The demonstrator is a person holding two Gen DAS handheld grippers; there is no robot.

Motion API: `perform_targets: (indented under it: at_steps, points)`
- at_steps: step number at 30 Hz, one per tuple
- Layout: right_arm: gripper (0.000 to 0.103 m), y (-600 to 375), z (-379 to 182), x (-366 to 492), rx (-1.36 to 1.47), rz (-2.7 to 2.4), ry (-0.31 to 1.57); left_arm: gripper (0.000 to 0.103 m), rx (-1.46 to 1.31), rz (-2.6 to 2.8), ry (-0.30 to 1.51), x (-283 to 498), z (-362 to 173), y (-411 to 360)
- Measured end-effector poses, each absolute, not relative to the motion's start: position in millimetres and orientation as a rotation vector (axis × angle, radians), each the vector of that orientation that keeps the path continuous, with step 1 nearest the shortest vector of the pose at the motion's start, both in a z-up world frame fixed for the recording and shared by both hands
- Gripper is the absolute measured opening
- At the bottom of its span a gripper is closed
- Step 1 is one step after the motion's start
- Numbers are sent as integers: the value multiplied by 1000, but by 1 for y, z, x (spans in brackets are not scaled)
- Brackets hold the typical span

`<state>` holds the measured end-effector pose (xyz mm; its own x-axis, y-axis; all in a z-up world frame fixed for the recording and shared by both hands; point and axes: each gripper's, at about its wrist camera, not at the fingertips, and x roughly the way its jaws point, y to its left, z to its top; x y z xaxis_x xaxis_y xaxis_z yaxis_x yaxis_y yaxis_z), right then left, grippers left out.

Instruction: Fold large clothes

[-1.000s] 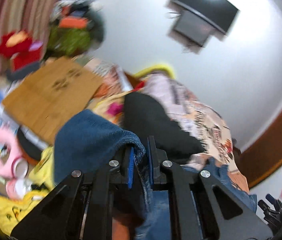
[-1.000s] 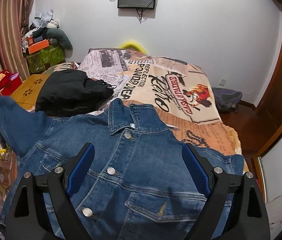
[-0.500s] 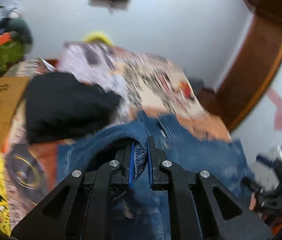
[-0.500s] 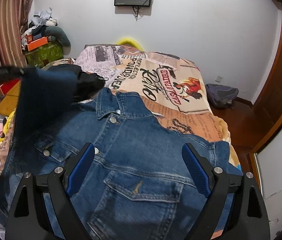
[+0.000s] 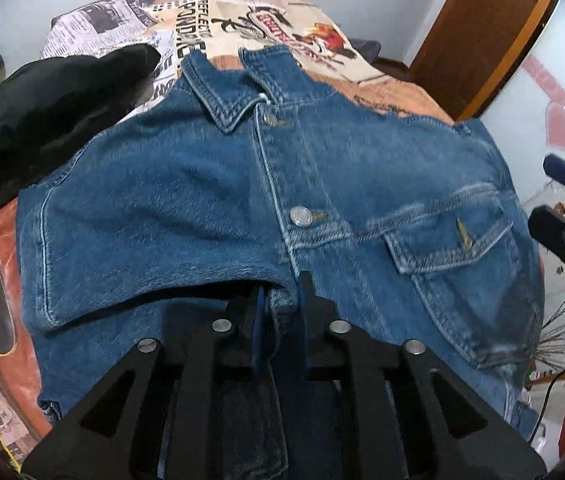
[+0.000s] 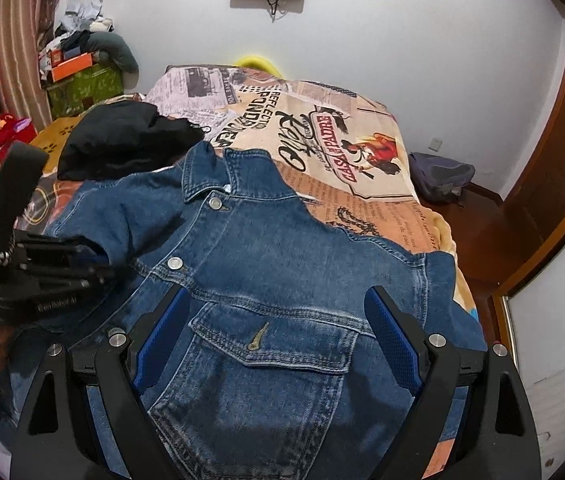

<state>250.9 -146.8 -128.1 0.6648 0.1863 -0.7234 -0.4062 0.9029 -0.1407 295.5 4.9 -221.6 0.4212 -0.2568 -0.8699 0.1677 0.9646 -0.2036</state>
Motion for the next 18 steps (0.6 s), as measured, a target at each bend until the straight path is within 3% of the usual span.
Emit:
perform_targets:
  at_steps: [3,15,18]
  points:
    - [87,-139,-127,250,-327,355,772,42,-91,-273,1103,289,-213,14]
    - [87,-66,-103,252,-413,472,693,60,-178,-60,857,252,-140,125]
    - [87,-38,-103,252,-442,529,689,60,-166,37,832,245,-135,162]
